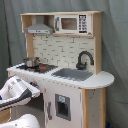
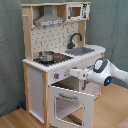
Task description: Play with the kitchen
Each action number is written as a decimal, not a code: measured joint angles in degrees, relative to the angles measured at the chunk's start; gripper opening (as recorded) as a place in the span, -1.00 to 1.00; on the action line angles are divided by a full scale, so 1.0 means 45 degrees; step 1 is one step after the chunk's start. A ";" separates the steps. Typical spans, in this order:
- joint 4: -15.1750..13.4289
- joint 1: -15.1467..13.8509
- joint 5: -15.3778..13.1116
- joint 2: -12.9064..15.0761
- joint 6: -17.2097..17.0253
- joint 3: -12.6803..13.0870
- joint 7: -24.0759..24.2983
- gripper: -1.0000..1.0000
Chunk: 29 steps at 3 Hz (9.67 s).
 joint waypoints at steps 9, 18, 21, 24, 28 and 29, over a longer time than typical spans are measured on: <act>0.0058 0.0020 0.0049 0.0097 -0.0002 -0.0044 1.2099 -1.00; 0.2688 0.1913 0.2042 0.2039 -0.3300 -0.3081 0.6372 1.00; 0.3728 0.1972 0.4621 0.3482 -0.4352 -0.3060 0.3216 1.00; 0.5128 0.2225 0.7172 0.5087 -0.6292 -0.2838 0.0190 1.00; 0.7120 0.2752 0.9369 0.7062 -1.0331 -0.2102 -0.2028 1.00; 0.7673 0.2789 0.9931 0.7644 -1.1569 -0.1905 -0.2588 1.00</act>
